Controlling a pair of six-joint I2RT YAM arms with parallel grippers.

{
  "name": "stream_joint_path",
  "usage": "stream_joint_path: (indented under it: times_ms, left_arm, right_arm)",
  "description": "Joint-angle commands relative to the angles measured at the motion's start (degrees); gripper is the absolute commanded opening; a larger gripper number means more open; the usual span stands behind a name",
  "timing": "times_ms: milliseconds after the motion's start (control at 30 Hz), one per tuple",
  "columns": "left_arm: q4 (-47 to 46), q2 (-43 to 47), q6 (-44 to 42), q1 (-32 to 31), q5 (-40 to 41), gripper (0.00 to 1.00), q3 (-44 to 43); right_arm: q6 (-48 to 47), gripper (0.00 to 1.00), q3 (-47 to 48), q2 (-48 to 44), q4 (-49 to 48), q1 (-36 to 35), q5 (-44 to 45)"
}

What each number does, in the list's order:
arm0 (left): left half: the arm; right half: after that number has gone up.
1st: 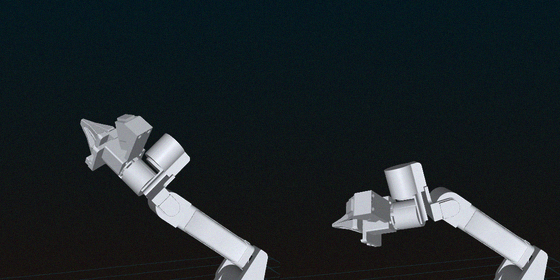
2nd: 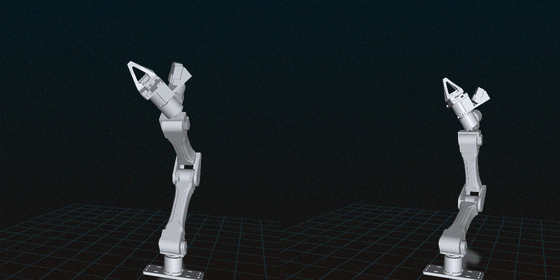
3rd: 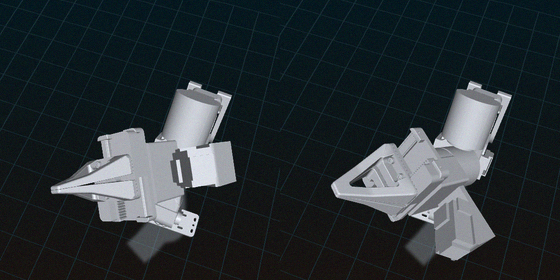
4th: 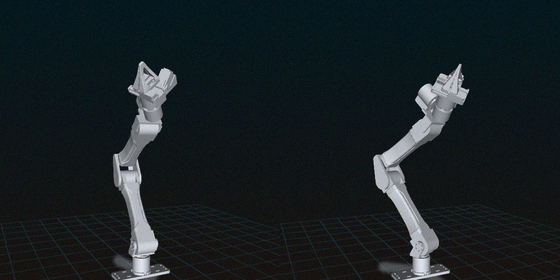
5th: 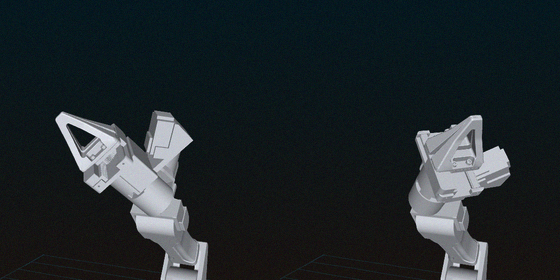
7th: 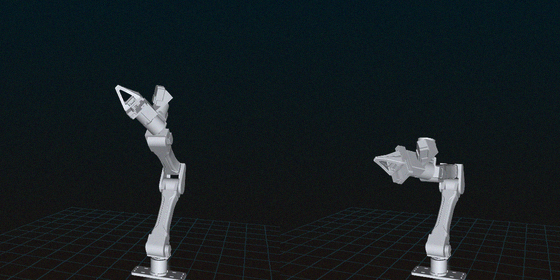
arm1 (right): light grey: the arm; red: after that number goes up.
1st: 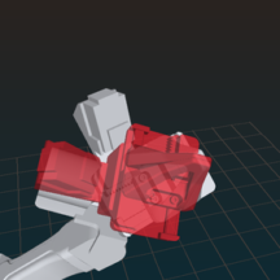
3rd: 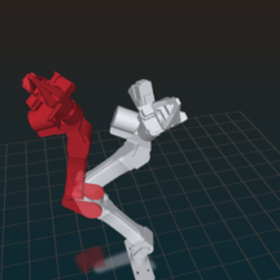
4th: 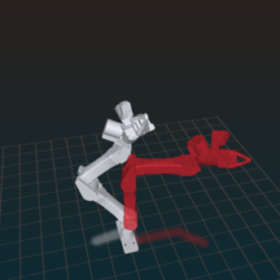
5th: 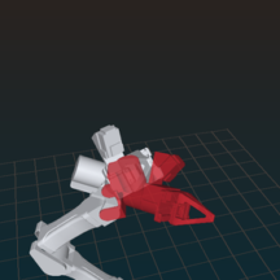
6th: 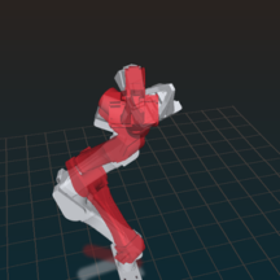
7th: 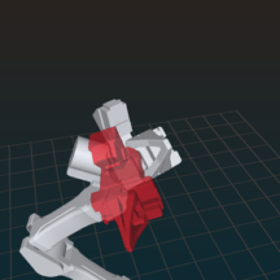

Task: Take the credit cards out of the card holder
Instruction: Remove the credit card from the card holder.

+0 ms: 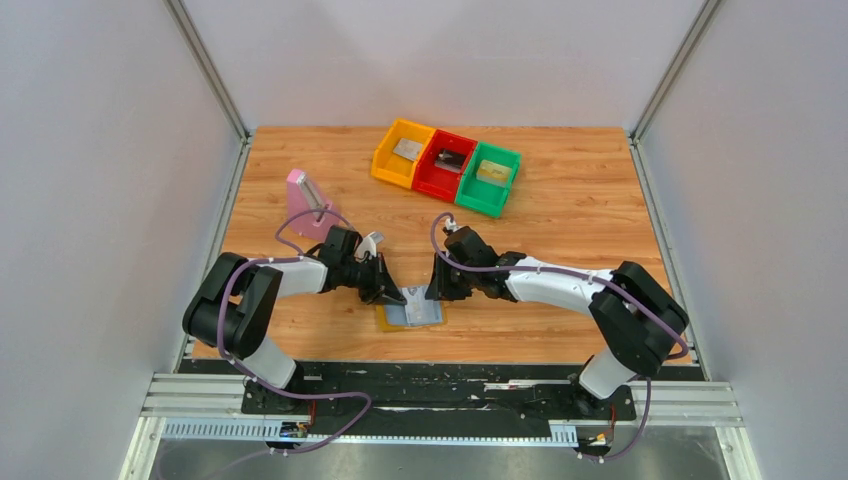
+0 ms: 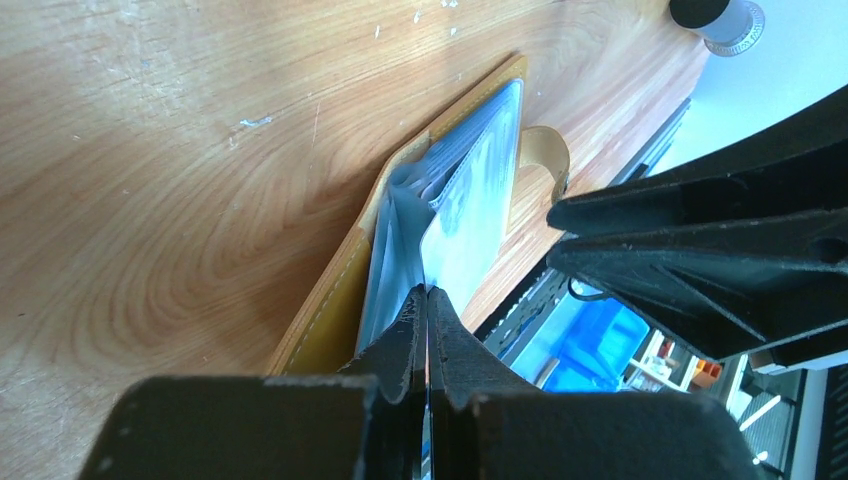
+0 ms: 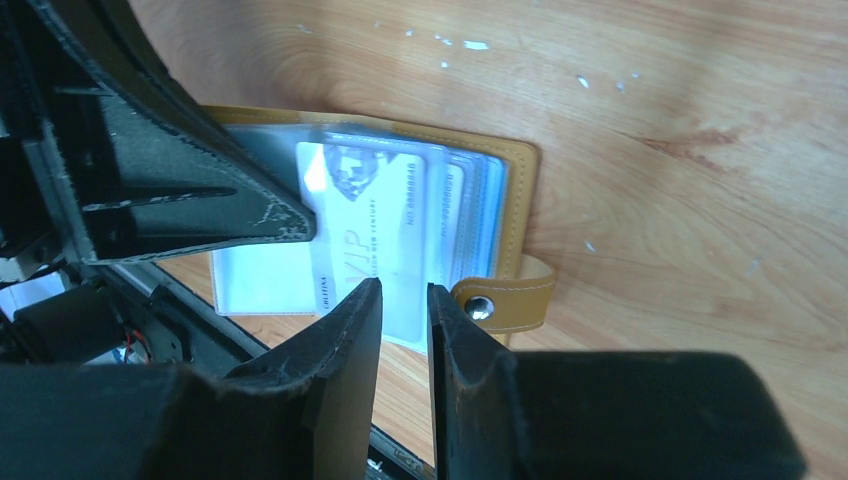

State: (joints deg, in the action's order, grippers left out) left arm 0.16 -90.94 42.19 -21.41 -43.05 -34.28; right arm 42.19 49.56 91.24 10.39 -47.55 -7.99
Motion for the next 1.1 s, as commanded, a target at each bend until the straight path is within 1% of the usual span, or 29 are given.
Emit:
stream_joint_path:
  times_ms: [0,133,333,467,567,700,1067]
  left_arm:
    - [-1.7,0.7,-0.1,-0.3,-0.3,0.00,0.2]
    - [-1.4,0.6,0.0,-0.3,-0.1,0.00,0.2]
    - [-2.2,0.2,0.5,-0.3,0.1,0.00,0.5]
    - [-2.2,0.3,0.7,-0.1,0.5,0.00,0.8]
    - [-0.7,0.9,-0.2,0.7,1.3,0.00,0.9]
    - [4.1,2.9,-1.5,2.2,3.5,0.00,1.0]
    - [7.3,5.8,-2.4,3.5,4.3,0.00,0.8]
  right_arm:
    - [-2.4,0.25,1.9,-0.3,-5.3,-0.6,-5.2]
    - [-1.8,0.24,2.8,2.8,-6.9,-0.9,-6.5]
    - [-0.9,0.22,2.9,6.8,-8.0,-0.9,-5.6]
    - [1.5,0.21,2.1,8.7,-5.5,-0.3,-1.9]
    - [2.5,0.20,0.0,8.7,-5.2,0.4,-0.2]
    - [2.9,0.20,-1.5,7.5,-4.2,0.7,1.3]
    - [2.7,0.20,-1.7,6.5,-3.6,0.8,1.8]
